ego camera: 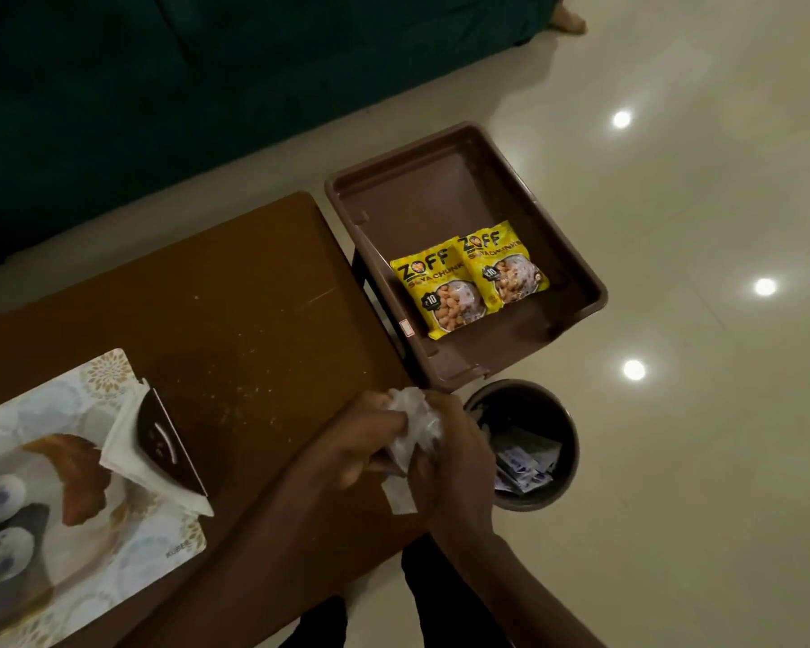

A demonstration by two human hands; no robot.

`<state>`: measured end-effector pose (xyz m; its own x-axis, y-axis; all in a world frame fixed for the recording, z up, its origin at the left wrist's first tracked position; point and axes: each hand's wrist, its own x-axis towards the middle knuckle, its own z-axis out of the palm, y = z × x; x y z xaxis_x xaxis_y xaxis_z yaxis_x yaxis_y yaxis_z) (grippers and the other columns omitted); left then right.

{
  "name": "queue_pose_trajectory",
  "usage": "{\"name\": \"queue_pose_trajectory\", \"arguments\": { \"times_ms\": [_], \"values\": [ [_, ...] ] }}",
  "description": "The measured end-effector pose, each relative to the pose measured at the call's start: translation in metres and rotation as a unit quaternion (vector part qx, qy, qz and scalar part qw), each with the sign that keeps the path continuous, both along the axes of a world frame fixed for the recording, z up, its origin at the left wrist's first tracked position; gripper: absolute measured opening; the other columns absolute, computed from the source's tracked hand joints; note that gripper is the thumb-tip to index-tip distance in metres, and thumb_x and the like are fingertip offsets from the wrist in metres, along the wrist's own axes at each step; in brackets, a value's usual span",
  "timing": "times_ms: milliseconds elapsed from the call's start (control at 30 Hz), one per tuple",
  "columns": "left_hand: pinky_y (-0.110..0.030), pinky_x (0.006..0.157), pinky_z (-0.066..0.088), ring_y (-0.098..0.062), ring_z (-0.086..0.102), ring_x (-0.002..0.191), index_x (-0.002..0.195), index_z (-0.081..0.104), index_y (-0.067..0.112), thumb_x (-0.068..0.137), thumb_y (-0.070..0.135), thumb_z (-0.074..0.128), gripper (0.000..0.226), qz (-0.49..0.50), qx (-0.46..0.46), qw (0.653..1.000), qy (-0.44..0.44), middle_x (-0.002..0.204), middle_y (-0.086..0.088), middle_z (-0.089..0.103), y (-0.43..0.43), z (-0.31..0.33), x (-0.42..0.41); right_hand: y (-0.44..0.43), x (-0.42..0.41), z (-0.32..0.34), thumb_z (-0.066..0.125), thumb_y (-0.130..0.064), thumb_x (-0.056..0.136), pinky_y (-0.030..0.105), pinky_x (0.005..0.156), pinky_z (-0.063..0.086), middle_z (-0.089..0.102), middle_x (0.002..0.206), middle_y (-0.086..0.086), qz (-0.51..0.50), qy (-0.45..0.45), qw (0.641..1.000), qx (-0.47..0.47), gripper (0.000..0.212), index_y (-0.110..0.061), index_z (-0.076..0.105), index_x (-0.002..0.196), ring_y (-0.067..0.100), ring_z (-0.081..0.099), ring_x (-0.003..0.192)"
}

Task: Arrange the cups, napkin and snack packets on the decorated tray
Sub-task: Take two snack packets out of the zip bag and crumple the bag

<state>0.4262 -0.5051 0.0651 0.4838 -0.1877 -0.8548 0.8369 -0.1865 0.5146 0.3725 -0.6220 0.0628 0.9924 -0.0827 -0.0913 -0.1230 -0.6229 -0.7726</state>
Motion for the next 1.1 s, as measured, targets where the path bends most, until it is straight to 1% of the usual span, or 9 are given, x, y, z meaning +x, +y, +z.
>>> {"name": "queue_pose_trajectory", "arguments": {
  "times_ms": [133, 233, 333, 400, 500, 600, 800, 1033, 1100],
  "values": [
    [-0.032, 0.065, 0.06, -0.016, 0.074, 0.079, 0.101, 0.067, 0.016, 0.098, 0.018, 0.049, 0.018, -0.048, -0.068, 0.995, 0.048, 0.089, -0.004, 0.077, -0.014, -0.014, -0.003, -0.023, -0.002, -0.001, 0.046, -0.043, 0.078, 0.037, 0.076, 0.052, 0.062, 0.101, -0.012, 0.026, 0.05, 0.997, 0.048, 0.044, -0.023, 0.056, 0.116, 0.008, 0.058, 0.092],
    [-0.035, 0.078, 0.054, -0.021, 0.071, 0.09, 0.105, 0.068, 0.016, 0.099, 0.021, 0.047, 0.023, -0.05, -0.107, 0.992, 0.054, 0.103, -0.011, 0.076, -0.026, -0.02, -0.004, -0.044, -0.003, -0.003, 0.06, -0.056, 0.07, 0.03, 0.087, 0.048, 0.053, 0.115, -0.021, 0.062, 0.083, 0.995, 0.015, 0.065, -0.032, 0.049, 0.128, 0.006, 0.049, 0.11],
    [-0.021, 0.055, 0.051, -0.015, 0.071, 0.074, 0.094, 0.067, 0.021, 0.098, 0.016, 0.047, 0.02, -0.112, -0.101, 0.987, 0.049, 0.086, -0.003, 0.076, -0.046, -0.017, -0.005, -0.071, -0.004, -0.01, 0.065, -0.067, 0.062, 0.034, 0.103, 0.035, 0.046, 0.135, -0.017, 0.129, 0.119, 0.982, -0.065, 0.085, -0.036, 0.039, 0.137, 0.011, 0.032, 0.133],
    [-0.02, 0.061, 0.053, -0.016, 0.066, 0.081, 0.106, 0.062, 0.017, 0.098, 0.009, 0.045, 0.02, -0.172, -0.079, 0.982, 0.027, 0.099, -0.004, 0.068, -0.062, -0.019, -0.007, -0.087, -0.008, -0.017, 0.059, -0.06, 0.074, 0.038, 0.112, 0.03, 0.042, 0.145, -0.009, 0.155, 0.125, 0.976, -0.091, 0.078, -0.03, 0.036, 0.142, 0.014, 0.026, 0.142],
    [-0.032, 0.094, 0.048, -0.023, 0.057, 0.114, 0.12, 0.054, 0.019, 0.1, 0.015, 0.044, 0.023, -0.221, -0.056, 0.974, 0.002, 0.122, -0.007, 0.058, -0.086, -0.019, -0.01, -0.109, -0.018, -0.024, 0.06, -0.016, 0.089, 0.018, 0.112, 0.032, 0.04, 0.146, -0.008, 0.147, 0.106, 0.983, -0.033, 0.059, -0.029, 0.035, 0.142, 0.004, 0.033, 0.138],
    [-0.037, 0.1, 0.045, -0.022, 0.054, 0.119, 0.116, 0.059, 0.024, 0.098, 0.024, 0.05, 0.02, -0.17, -0.081, 0.982, 0.033, 0.124, -0.003, 0.06, -0.105, -0.017, -0.011, -0.133, -0.018, -0.035, 0.061, 0.001, 0.082, -0.005, 0.085, 0.035, 0.053, 0.121, -0.012, 0.103, 0.063, 0.991, -0.053, 0.061, -0.035, 0.044, 0.128, -0.007, 0.048, 0.11],
    [-0.026, 0.072, 0.049, -0.019, 0.061, 0.095, 0.118, 0.062, 0.016, 0.099, 0.019, 0.047, 0.024, -0.017, -0.028, 0.999, -0.004, 0.107, -0.005, 0.065, -0.118, -0.026, -0.005, -0.169, 0.006, -0.078, 0.074, -0.01, 0.072, 0.034, 0.077, 0.053, 0.067, 0.11, 0.004, -0.012, 0.121, 0.972, -0.2, 0.059, -0.022, 0.049, 0.124, 0.026, 0.064, 0.094],
    [-0.03, 0.076, 0.048, -0.023, 0.062, 0.103, 0.111, 0.064, 0.014, 0.098, 0.023, 0.051, 0.02, -0.007, -0.008, 1.0, -0.011, 0.116, -0.009, 0.066, -0.099, -0.03, -0.019, -0.193, 0.015, -0.128, 0.08, -0.051, 0.061, 0.049, 0.117, 0.013, 0.025, 0.155, 0.007, -0.026, 0.216, 0.94, -0.262, 0.107, -0.019, 0.022, 0.145, 0.027, 0.023, 0.144],
    [-0.031, 0.078, 0.047, -0.02, 0.062, 0.099, 0.109, 0.064, 0.015, 0.098, 0.022, 0.051, 0.019, 0.0, -0.014, 1.0, -0.011, 0.118, -0.013, 0.066, -0.095, -0.029, -0.023, -0.193, 0.016, -0.133, 0.079, -0.051, 0.065, 0.05, 0.117, 0.016, 0.019, 0.157, 0.008, -0.032, 0.228, 0.942, -0.243, 0.107, -0.017, 0.02, 0.147, 0.028, 0.019, 0.146]
  ]
}}
